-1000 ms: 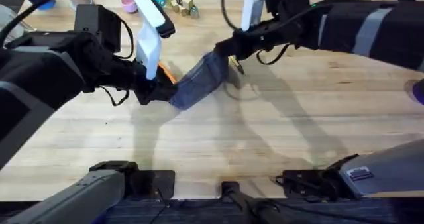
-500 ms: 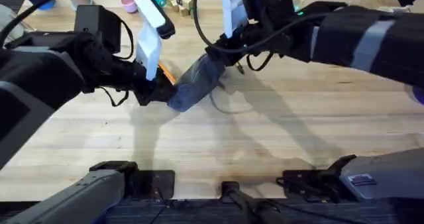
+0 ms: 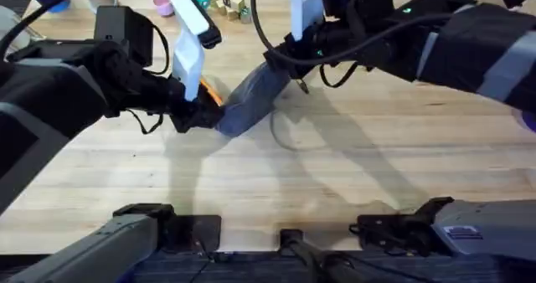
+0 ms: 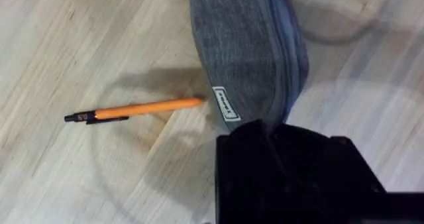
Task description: Unzip the bag, pick up the pens from the table one at a time and place them inside, then zip the bag closed.
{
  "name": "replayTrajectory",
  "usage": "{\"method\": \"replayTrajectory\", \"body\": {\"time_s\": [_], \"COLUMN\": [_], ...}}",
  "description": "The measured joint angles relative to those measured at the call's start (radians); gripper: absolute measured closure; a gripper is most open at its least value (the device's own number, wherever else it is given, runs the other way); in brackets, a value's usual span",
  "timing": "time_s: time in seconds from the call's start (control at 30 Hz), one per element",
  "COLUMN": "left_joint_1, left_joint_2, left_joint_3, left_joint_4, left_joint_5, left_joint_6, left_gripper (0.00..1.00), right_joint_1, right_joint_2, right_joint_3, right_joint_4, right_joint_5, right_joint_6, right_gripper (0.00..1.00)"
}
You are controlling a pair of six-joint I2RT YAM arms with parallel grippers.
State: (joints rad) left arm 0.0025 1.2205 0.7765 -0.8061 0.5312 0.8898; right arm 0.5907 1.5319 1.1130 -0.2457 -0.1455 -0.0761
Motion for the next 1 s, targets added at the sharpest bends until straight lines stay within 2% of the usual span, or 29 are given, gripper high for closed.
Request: {"method": "replayTrajectory", "body": {"time_s": [0.17,0.6,1.0], "left_joint_1": [0.000,0.000,0.000], "left_joint_2": [0.000,0.000,0.000], "left_joint_3": [0.000,0.000,0.000], "left_joint_4": [0.003,0.007,0.006], "left_joint_5": [0.004,0.020,0.022], "left_joint_6": [0.000,0.000,0.000], "left_gripper": [0.958,0.958,0.958], "right_joint_1": [0.000,0.000,0.011], "right_joint_2": [-0.001,0.046,0.046], "right_joint_3": [0.000,0.000,0.000], "right_joint_4": [-0.079,-0.096,-0.096], "right_joint_5": [0.020,0.103,0.070], "right_joint_6": [0.000,0.001,0.001], "right_gripper": [0.971,0.970,0.970]}}
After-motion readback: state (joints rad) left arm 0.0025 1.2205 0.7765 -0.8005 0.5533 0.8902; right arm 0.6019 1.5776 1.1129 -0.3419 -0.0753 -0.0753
